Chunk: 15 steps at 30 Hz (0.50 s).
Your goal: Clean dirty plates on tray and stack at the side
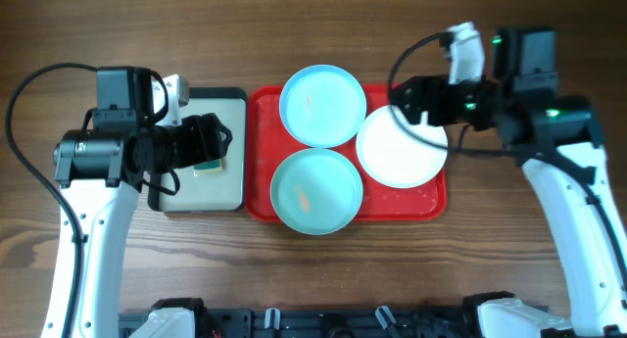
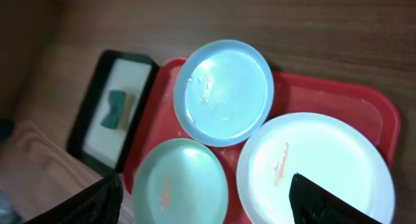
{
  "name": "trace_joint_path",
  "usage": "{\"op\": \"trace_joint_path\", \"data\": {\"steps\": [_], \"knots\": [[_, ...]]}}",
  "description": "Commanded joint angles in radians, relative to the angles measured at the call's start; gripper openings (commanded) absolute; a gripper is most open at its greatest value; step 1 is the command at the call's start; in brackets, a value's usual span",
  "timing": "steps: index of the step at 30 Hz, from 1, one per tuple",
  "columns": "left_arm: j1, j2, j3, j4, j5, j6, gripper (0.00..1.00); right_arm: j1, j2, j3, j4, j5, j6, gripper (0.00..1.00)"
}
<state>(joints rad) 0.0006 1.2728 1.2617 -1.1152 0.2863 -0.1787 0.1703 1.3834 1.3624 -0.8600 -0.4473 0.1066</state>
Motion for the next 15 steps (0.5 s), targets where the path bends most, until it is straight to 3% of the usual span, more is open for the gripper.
{"op": "trace_joint_path", "data": {"steps": [1, 4, 12, 15], "knots": [[-0.004, -0.003, 0.019, -0.001, -0.142, -0.129, 0.4, 0.093, 0.021, 0.021, 0.022, 0.205, -0.024, 0.82], [-0.005, -0.003, 0.018, -0.008, -0.293, -0.305, 0.36, 0.137, 0.021, 0.021, 0.05, 0.222, 0.011, 0.84], [-0.005, 0.024, 0.015, -0.004, -0.393, -0.327, 0.45, 0.143, 0.021, 0.02, 0.032, 0.132, 0.026, 0.93], [-0.005, 0.024, 0.015, 0.008, -0.393, -0.327, 0.45, 0.143, 0.021, 0.02, 0.037, 0.172, 0.026, 0.8]]}}
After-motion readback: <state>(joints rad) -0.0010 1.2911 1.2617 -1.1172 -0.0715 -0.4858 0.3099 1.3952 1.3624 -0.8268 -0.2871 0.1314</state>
